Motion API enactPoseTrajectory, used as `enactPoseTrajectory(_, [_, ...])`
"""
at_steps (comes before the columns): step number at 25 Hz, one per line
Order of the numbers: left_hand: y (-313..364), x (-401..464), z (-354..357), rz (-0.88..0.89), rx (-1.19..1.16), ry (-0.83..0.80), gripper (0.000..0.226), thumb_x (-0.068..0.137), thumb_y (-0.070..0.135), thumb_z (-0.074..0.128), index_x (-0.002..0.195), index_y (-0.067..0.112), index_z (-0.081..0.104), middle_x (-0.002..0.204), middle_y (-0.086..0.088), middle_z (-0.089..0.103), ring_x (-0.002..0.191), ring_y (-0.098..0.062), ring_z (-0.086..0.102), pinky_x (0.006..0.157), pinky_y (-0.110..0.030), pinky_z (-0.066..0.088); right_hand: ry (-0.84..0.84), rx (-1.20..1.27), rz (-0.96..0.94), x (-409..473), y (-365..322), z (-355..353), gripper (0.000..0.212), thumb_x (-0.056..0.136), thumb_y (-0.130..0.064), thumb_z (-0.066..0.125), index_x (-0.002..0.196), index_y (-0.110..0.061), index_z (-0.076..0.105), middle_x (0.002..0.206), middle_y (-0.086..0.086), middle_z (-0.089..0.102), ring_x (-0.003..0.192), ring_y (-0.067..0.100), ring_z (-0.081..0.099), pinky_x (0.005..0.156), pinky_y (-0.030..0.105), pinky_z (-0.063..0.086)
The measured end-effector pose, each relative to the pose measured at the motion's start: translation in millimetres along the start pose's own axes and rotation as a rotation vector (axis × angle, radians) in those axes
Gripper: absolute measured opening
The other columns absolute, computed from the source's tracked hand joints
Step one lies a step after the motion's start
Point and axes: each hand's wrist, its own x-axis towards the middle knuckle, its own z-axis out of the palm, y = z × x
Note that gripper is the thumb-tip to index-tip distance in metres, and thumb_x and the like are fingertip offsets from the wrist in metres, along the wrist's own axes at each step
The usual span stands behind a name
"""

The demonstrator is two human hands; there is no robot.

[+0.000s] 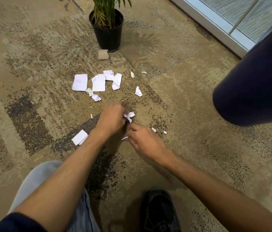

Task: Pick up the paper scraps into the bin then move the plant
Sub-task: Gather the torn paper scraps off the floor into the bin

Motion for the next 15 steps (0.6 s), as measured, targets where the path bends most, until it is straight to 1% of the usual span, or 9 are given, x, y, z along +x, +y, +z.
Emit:
enactPoseTrajectory(2, [5.5,-0.7,6.7,0.071,0.068,0.046,0.025,0.087,0.008,0.065,0.112,0.011,0.070,0.105,-0.004,0.062,0.094,-0.022,0.059,0.088,-0.041,0.052,0.024,-0.048,-0.031,0.4,1.5,2.0,0.024,0.098,-0.019,0.055,0.117,-0.010,0.066,0.112,0.003,0.063,0.096,0.014,0.062,0.089,0.030,0.054])
enactPoseTrajectory(3, [7.3,-0.8,8.7,0.088,0.077,0.063,0.024,0.088,0.006,0.063,0.110,0.009,0.071,0.102,-0.005,0.062,0.091,-0.022,0.060,0.085,-0.042,0.054,0.034,0.001,-0.018,1.4,2.9,0.8,0.022,0.098,-0.016,0.055,0.115,-0.010,0.068,0.108,0.003,0.065,0.093,0.014,0.063,0.088,0.030,0.054])
enactPoseTrajectory(5, [7.0,-0.1,10.7,0.083,0.065,0.066,0.020,0.088,0.004,0.062,0.105,0.006,0.072,0.101,-0.007,0.064,0.091,-0.022,0.061,0.086,-0.039,0.054,0.069,0.224,0.101,3.0,7.8,-6.5,0.017,0.095,-0.015,0.059,0.107,-0.014,0.071,0.099,0.000,0.069,0.084,0.011,0.065,0.082,0.029,0.057])
enactPoseTrajectory(7, [4.4,2.8,8.8,0.054,0.030,0.056,0.019,0.088,0.002,0.059,0.102,0.005,0.071,0.103,-0.008,0.067,0.091,-0.022,0.062,0.087,-0.035,0.053,0.162,0.475,0.274,8.9,19.4,-20.5,0.013,0.092,-0.019,0.065,0.103,-0.020,0.073,0.091,-0.005,0.071,0.075,0.016,0.067,0.073,0.036,0.060])
enactPoseTrajectory(9, [0.0,8.6,1.7,0.006,-0.023,0.075,0.023,0.088,-0.002,0.056,0.104,0.005,0.070,0.105,-0.010,0.069,0.090,-0.023,0.065,0.087,-0.035,0.054,0.289,0.603,0.376,22.7,37.7,-37.0,0.016,0.089,-0.021,0.068,0.105,-0.020,0.073,0.089,-0.007,0.072,0.076,0.023,0.069,0.071,0.043,0.060])
enactPoseTrajectory(11, [-7.8,16.8,-9.5,-0.059,-0.073,0.138,0.024,0.088,-0.002,0.056,0.107,0.005,0.070,0.109,-0.012,0.069,0.093,-0.024,0.066,0.091,-0.038,0.054,0.357,0.596,0.413,43.9,56.7,-53.2,0.022,0.088,-0.020,0.070,0.110,-0.016,0.071,0.092,-0.006,0.073,0.078,0.018,0.070,0.071,0.037,0.060])
enactPoseTrajectory(13, [-17.5,25.3,-21.9,-0.116,-0.092,0.235,0.026,0.089,0.000,0.058,0.113,0.005,0.068,0.113,-0.012,0.067,0.095,-0.022,0.062,0.094,-0.040,0.050,0.366,0.584,0.443,69.0,70.0,-65.9,0.027,0.088,-0.017,0.070,0.115,-0.013,0.069,0.091,-0.007,0.071,0.072,0.004,0.067,0.066,0.028,0.059])
enactPoseTrajectory(14, [-22.7,28.8,-28.0,-0.137,-0.096,0.275,0.028,0.089,0.000,0.058,0.115,0.004,0.066,0.114,-0.013,0.065,0.095,-0.022,0.060,0.093,-0.041,0.049,0.353,0.601,0.452,80.9,75.0,-69.7,0.031,0.087,-0.014,0.071,0.118,-0.013,0.067,0.088,-0.008,0.068,0.070,0.002,0.065,0.068,0.028,0.058])
enactPoseTrajectory(15, [-27.7,31.7,-33.7,-0.156,-0.095,0.304,0.029,0.089,0.000,0.058,0.118,0.002,0.065,0.117,-0.015,0.063,0.097,-0.024,0.059,0.094,-0.041,0.048,0.325,0.638,0.464,91.7,78.9,-71.8,0.038,0.086,-0.011,0.071,0.123,-0.014,0.064,0.084,-0.006,0.065,0.072,0.006,0.064,0.072,0.031,0.059])
